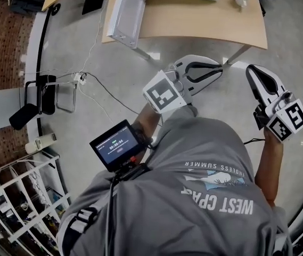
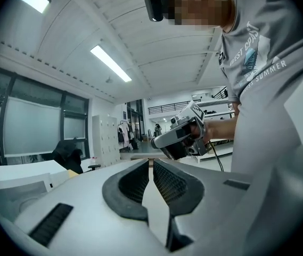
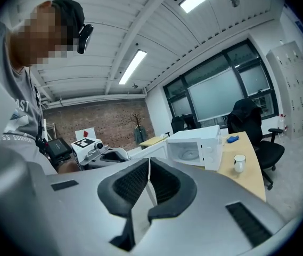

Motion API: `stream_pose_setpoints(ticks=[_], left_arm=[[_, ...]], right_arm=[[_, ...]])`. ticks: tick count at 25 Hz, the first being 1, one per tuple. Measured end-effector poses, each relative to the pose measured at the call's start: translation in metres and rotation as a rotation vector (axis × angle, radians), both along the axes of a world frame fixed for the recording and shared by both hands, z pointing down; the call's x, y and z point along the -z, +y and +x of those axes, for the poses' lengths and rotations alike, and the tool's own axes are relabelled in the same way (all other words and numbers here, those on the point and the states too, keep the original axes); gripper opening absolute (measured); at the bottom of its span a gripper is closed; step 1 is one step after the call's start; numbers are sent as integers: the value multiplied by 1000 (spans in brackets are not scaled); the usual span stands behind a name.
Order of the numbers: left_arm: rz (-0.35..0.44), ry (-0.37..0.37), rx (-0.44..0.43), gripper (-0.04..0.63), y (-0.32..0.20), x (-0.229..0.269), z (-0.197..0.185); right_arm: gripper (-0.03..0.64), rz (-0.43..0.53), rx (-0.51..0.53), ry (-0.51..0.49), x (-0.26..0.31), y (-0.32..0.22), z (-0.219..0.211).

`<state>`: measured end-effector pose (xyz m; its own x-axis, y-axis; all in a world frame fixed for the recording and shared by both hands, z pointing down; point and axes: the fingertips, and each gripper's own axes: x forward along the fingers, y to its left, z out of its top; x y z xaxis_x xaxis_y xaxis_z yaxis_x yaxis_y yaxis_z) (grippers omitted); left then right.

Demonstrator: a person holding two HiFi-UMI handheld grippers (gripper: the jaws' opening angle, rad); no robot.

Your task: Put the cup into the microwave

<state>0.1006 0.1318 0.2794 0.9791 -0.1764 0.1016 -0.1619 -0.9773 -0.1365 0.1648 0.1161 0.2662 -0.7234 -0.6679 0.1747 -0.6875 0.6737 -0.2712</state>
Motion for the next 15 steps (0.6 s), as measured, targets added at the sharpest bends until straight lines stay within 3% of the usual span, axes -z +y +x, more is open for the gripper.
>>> stream_pose_setpoints(ticks=[5,10,15], left_arm=[[62,1,-86,25,5,18,11],[-17,63,-44,25,-121,-5,-50],[-80,59,-21,25,-177,-19,-67]], right_arm=[[20,34,-87,20,17,4,21],[20,33,-98,45,2,-120,-35],[20,3,-96,61,-12,-183,-46]])
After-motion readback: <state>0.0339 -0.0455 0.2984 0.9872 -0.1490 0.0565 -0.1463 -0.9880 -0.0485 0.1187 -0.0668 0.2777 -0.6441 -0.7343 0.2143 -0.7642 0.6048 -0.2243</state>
